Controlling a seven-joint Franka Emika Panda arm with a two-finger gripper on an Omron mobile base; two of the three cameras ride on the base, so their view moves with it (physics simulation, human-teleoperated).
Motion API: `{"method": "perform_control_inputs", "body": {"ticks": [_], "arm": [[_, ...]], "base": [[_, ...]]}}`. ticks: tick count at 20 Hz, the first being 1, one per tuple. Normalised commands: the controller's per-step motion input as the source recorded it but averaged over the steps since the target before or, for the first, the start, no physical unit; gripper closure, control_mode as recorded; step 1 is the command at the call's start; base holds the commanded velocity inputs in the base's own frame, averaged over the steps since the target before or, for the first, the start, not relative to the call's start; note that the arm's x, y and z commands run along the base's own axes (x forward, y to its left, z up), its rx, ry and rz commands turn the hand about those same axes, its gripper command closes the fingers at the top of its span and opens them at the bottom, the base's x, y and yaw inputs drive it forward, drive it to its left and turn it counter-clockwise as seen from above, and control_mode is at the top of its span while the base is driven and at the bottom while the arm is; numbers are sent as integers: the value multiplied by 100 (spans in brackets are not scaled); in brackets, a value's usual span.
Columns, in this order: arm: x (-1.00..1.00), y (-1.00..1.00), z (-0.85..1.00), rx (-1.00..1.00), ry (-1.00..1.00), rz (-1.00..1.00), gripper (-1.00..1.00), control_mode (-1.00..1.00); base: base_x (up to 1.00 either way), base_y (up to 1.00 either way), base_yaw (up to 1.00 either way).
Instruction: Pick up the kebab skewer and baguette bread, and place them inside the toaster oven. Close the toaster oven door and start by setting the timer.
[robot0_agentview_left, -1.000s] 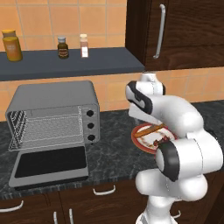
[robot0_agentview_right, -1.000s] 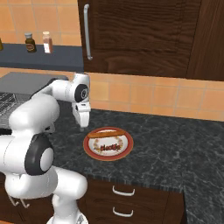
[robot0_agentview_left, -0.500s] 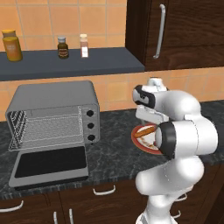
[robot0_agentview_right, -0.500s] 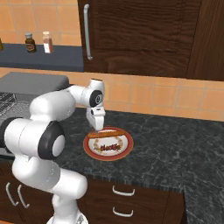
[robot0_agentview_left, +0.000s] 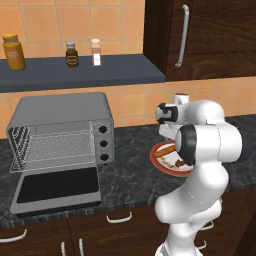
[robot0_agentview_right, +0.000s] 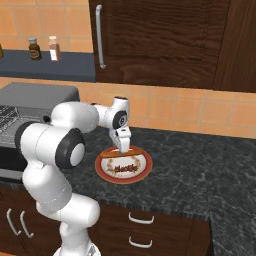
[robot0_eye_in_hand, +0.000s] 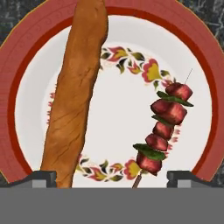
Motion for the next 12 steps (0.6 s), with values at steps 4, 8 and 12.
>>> {"method": "perform_control_inputs", "body": {"ticks": [4,8,12], "arm": [[43,-18,-23,0,-6,0,-100,-100],[15,-4,-31,0,-2,0,-100,-100],[16,-2,-28,0,-1,0,-100,-100]], "base": [[0,0,0],[0,0,0],[0,0,0]]}}
